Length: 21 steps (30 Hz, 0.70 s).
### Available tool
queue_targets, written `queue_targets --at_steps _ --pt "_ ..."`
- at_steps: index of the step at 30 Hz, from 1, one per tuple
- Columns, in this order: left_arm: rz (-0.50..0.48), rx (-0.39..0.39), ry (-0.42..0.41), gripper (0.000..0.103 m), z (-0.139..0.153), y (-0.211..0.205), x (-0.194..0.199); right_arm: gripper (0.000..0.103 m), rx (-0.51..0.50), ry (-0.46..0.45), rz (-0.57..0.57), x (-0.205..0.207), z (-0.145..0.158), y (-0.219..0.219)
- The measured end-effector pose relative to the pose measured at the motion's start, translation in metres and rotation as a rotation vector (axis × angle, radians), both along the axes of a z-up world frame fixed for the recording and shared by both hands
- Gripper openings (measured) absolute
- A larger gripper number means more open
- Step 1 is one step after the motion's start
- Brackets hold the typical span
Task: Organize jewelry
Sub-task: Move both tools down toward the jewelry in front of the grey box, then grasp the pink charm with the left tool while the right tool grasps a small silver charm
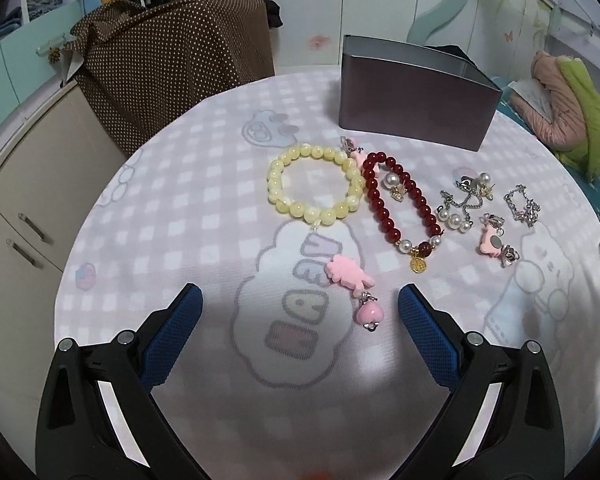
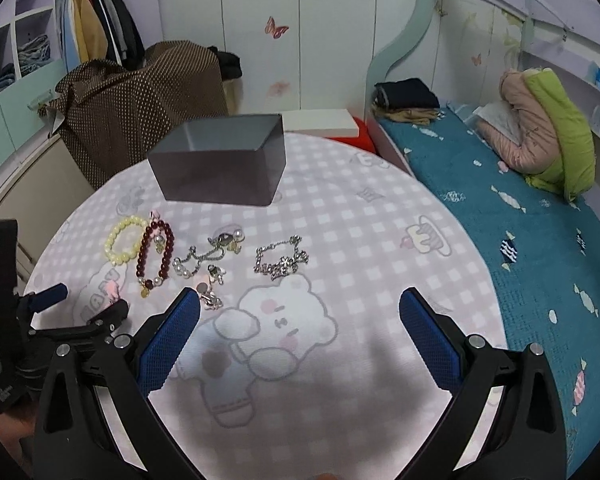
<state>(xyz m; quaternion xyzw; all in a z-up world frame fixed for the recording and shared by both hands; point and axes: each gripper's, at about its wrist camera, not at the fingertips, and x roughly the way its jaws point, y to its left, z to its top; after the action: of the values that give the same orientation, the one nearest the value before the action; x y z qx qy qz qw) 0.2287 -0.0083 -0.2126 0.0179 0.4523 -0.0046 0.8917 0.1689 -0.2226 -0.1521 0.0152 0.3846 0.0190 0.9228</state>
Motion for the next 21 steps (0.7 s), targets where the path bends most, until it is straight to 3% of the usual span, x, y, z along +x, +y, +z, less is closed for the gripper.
queue_targets --at_steps 3,6,11,13,16,21 --pt "-0.008 -0.020 -0.002 0.089 -0.001 0.000 0.000 0.096 0.011 0.036 0.010 0.007 -0.007 -0.001" --pt "-0.044 -0.018 -0.009 0.069 0.002 -0.006 -0.002 0.096 0.014 0.062 0.041 0.012 -0.012 0.004" --pt "-0.111 -0.018 -0.004 0.024 0.005 -0.017 -0.002 0.096 0.026 0.093 0.105 0.022 -0.019 0.017" --pt "-0.131 -0.043 0.000 0.016 0.007 -0.015 -0.002 0.096 0.022 0.102 0.139 0.025 -0.022 0.025" --pt "-0.150 -0.108 0.013 0.012 0.008 -0.009 -0.003 0.093 0.016 0.125 0.177 0.031 -0.029 0.036" --pt "-0.156 -0.174 0.023 0.012 0.008 0.002 -0.010 0.067 0.015 0.159 0.238 0.039 -0.041 0.052"
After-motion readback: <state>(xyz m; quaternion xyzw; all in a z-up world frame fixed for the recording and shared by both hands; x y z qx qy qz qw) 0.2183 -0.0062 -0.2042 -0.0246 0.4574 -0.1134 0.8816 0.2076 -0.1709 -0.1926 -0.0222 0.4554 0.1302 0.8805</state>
